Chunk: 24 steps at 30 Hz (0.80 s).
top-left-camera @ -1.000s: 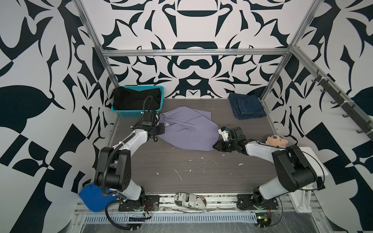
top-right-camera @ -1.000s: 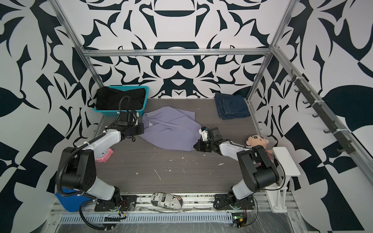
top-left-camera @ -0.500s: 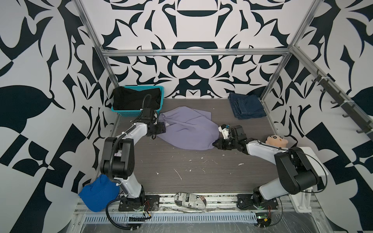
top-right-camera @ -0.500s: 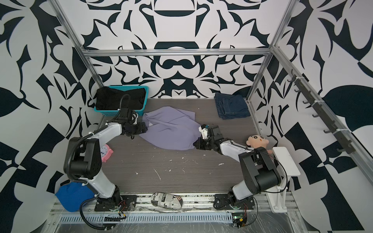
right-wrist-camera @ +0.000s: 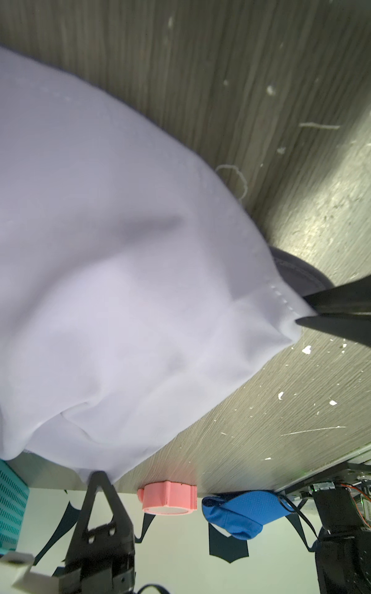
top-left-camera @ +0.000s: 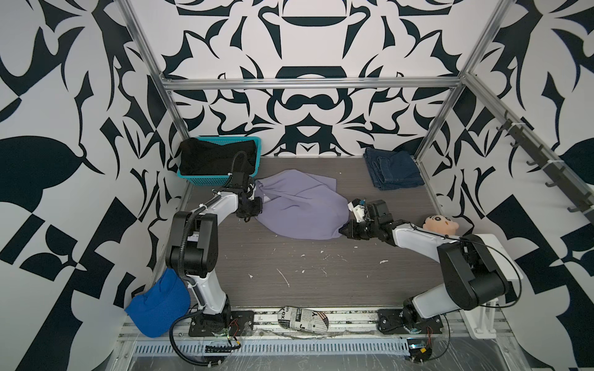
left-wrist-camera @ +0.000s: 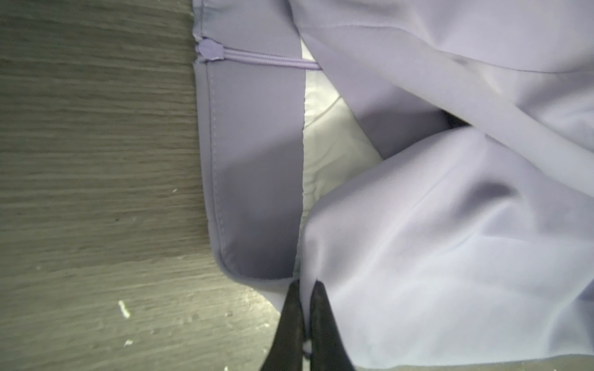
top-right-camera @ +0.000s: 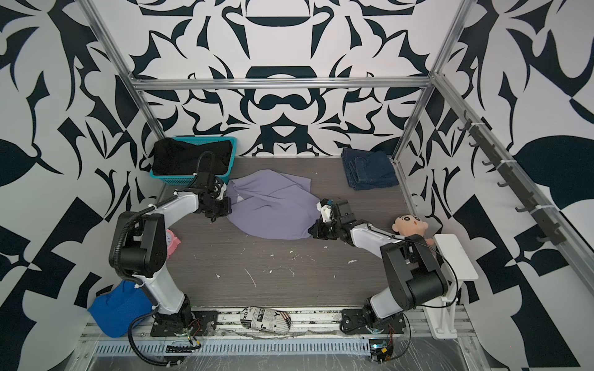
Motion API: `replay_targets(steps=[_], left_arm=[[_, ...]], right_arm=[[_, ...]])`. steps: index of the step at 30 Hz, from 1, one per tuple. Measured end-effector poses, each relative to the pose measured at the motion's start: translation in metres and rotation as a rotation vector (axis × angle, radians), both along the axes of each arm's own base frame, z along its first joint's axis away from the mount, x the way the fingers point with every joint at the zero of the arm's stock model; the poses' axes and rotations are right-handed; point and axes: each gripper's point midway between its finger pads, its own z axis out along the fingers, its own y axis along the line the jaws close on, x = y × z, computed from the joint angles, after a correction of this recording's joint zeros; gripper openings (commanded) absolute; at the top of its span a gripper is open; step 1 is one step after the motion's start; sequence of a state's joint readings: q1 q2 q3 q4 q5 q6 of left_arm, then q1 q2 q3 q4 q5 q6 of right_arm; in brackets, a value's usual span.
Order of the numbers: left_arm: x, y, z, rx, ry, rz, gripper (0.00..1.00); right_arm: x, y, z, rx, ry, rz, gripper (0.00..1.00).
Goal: Fold and stack the skirts
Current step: 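Lift the lavender skirt with both grippers and raise it away from the robot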
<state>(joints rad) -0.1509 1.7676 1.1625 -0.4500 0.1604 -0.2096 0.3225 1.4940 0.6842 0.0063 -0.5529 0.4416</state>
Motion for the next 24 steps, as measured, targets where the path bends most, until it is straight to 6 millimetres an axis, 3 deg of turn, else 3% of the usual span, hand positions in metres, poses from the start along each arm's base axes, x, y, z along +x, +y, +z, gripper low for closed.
replay_targets(steps=[3,6,13,17,24], left_arm=[[-0.003,0.002,0.018,0.001,-0.025,0.010,0.00],[-0.006,0.003,0.053,-0.009,-0.092,0.025,0.00],[-0.018,0.006,0.166,-0.075,-0.349,0.059,0.00],[-0.045,0.011,0.222,-0.113,-0.482,0.086,0.00],[-0.087,0.014,0.299,-0.188,-0.659,0.097,0.00]], right_arm=[[0.001,-0.002,0.013,0.002,-0.017,-0.006,0.00],[0.008,-0.007,0.045,0.022,-0.077,-0.022,0.00],[0.029,-0.033,0.155,0.104,-0.316,-0.096,0.00],[0.021,-0.037,0.217,0.117,-0.429,-0.085,0.00],[-0.004,-0.045,0.317,0.122,-0.633,-0.066,0.00]])
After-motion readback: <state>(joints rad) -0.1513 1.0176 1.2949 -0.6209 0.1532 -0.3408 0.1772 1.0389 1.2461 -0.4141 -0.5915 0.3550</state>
